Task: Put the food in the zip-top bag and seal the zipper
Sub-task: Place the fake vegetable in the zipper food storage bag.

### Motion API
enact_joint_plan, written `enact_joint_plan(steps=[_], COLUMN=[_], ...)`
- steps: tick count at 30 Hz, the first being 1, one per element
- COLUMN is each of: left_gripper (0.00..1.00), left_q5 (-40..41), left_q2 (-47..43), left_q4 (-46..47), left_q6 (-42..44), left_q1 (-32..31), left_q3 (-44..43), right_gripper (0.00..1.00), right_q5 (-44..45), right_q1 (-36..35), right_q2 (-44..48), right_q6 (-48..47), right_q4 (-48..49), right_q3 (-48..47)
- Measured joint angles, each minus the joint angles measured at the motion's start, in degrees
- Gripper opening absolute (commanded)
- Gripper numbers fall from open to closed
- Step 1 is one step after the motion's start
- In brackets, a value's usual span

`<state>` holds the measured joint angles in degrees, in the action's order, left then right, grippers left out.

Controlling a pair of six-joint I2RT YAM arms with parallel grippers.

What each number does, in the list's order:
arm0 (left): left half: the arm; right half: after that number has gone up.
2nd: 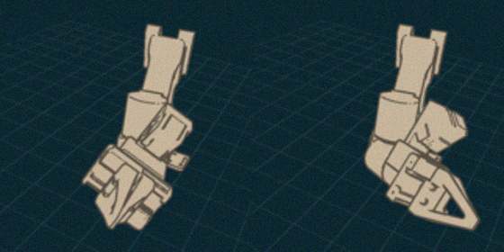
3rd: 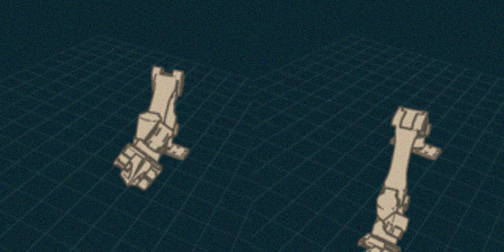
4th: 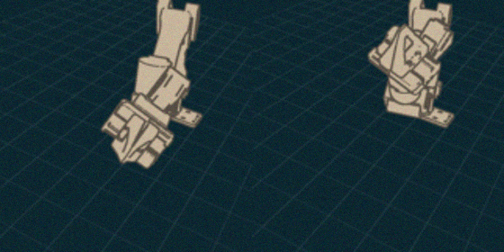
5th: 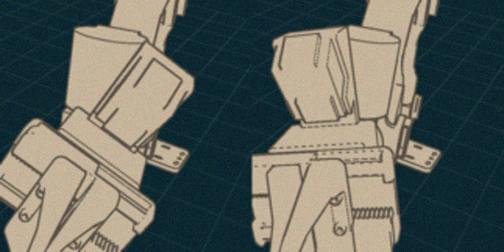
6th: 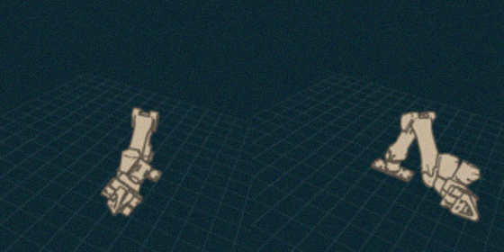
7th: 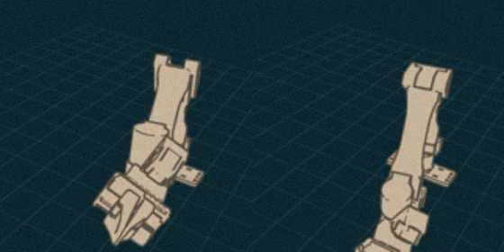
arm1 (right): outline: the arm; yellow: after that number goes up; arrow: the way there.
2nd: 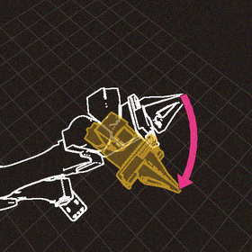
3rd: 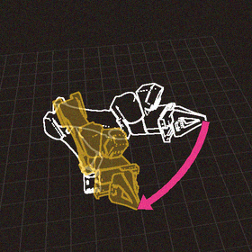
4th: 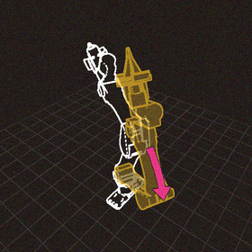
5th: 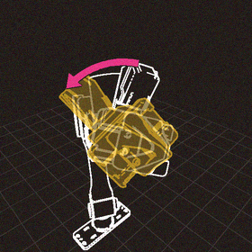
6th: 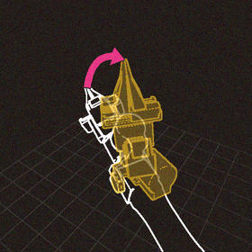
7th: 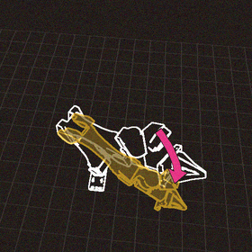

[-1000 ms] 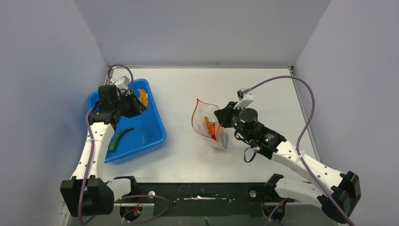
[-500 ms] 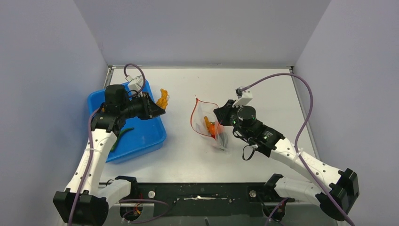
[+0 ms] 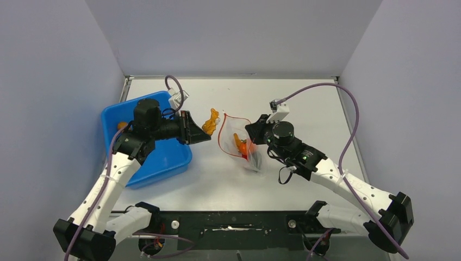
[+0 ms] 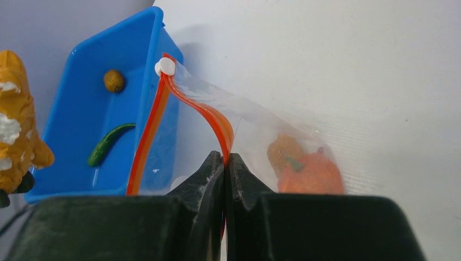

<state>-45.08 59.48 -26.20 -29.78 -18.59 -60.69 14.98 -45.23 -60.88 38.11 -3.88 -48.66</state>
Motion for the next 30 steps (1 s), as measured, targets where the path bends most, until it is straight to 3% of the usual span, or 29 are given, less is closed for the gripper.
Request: enact_joint_plan(steps=[11,30], left_gripper=[0.01,0.11], left_q5=[1.18,4.72], left_q2=[3.17,7.93], left_q4=[0.76,1.2], left_q6=[-1.33,-2.89], left_q1=[-8.87,-11.56], left_q3=[0.0,0.09], right_gripper=[0.0,0.0], right_q5=[-0.22,-0.66], right_q1=[-0.24,-1.05], right_q2=[-0.68,-0.68], right_q6=[-0.22,-0.17], right_q4=[0.85,1.38], right_q3=[-0.31,-0.31])
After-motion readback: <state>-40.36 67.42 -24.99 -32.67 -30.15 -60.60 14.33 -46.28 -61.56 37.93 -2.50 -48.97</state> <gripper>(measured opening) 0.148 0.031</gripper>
